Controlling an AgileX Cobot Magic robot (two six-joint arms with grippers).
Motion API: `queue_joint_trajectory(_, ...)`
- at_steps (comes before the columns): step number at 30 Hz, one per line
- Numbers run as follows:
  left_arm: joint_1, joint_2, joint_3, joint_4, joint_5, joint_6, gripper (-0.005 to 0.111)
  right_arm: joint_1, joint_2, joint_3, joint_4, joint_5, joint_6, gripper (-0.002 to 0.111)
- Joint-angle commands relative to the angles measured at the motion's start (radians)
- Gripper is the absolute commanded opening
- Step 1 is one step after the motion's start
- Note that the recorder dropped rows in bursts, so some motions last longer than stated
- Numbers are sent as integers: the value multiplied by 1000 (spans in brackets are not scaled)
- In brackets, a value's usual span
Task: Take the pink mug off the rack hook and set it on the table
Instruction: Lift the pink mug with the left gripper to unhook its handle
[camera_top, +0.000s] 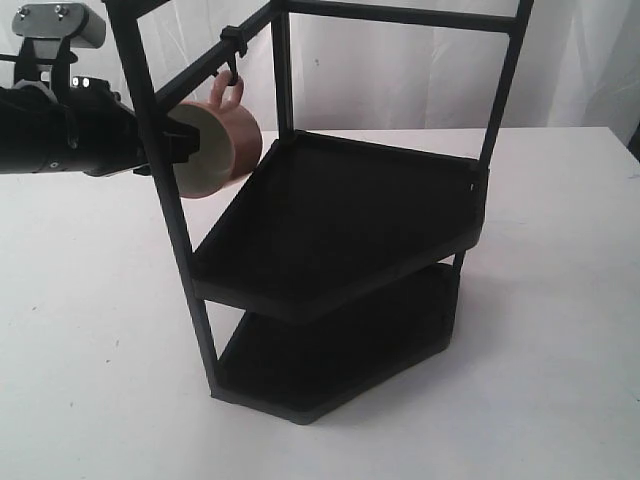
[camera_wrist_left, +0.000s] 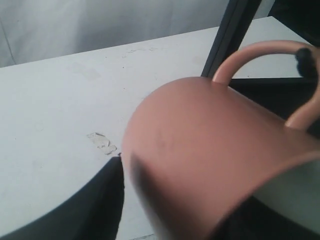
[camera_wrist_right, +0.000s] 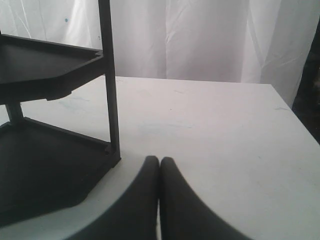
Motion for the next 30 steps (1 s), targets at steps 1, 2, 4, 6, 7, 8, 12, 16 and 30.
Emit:
queue_joint_trajectory(1, 1, -5, -4, -13, 27, 6, 51, -5, -6, 5, -6, -8, -4, 0)
queue_joint_trajectory(2, 1, -5, -4, -13, 27, 6, 51, -5, -6, 5, -6, -8, -4, 0)
queue_joint_trajectory(4, 1, -5, -4, -13, 27, 6, 49, -5, -6, 5, -6, -8, -4, 0)
queue_joint_trajectory(6, 1, -5, -4, -27, 17, 6, 41, -5, -6, 5, -6, -8, -4, 0)
queue_joint_trajectory(7, 1, -5, -4, -35, 15, 6, 34, -5, -6, 5, -6, -8, -4, 0)
queue_joint_trajectory(8, 1, -5, -4, -37, 15, 6, 26, -5, -6, 5, -6, -8, -4, 0)
queue_joint_trajectory(12, 1, -5, -4, -37, 15, 11, 0, -5, -6, 5, -6, -8, -4, 0)
queue_joint_trajectory(16, 1, -5, -4, -37, 24, 29, 0, -5, -6, 5, -6, -8, -4, 0)
queue_joint_trajectory(30, 1, -42, -63, -9, -30, 28, 0, -5, -6, 5, -6, -8, -4, 0)
